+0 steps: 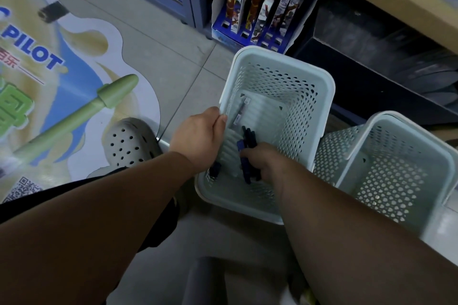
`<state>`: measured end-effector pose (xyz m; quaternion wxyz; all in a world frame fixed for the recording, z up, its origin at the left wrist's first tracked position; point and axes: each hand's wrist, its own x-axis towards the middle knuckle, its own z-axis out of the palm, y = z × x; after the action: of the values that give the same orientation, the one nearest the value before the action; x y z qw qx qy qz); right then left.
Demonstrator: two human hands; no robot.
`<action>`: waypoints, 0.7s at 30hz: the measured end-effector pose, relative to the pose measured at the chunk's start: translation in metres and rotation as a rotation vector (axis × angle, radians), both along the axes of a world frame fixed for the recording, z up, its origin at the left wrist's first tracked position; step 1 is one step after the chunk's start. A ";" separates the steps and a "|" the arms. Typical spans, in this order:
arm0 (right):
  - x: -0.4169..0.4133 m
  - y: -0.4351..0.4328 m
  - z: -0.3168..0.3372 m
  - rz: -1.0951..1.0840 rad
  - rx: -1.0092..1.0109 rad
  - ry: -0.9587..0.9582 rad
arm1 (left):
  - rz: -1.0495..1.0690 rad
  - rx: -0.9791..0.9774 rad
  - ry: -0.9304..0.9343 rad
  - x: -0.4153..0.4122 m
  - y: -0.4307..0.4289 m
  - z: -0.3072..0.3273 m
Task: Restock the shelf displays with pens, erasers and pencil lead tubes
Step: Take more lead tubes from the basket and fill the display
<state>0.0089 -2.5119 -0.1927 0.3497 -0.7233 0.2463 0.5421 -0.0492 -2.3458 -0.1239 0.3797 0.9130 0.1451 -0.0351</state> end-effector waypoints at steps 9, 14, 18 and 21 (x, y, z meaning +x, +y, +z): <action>-0.016 0.011 -0.010 0.081 0.125 0.036 | -0.009 -0.009 -0.027 0.000 -0.001 0.000; -0.015 0.023 -0.011 0.144 0.145 0.082 | -0.009 -0.003 -0.026 0.000 -0.001 -0.001; -0.012 0.033 -0.004 0.132 0.161 0.137 | -0.012 0.002 -0.024 0.001 -0.001 0.000; -0.016 0.034 -0.004 0.094 0.162 0.118 | -0.011 0.005 -0.023 0.000 -0.002 0.002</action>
<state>-0.0067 -2.4778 -0.1967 0.3663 -0.6702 0.1877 0.6176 -0.0487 -2.3475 -0.1224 0.3788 0.9151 0.1360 -0.0264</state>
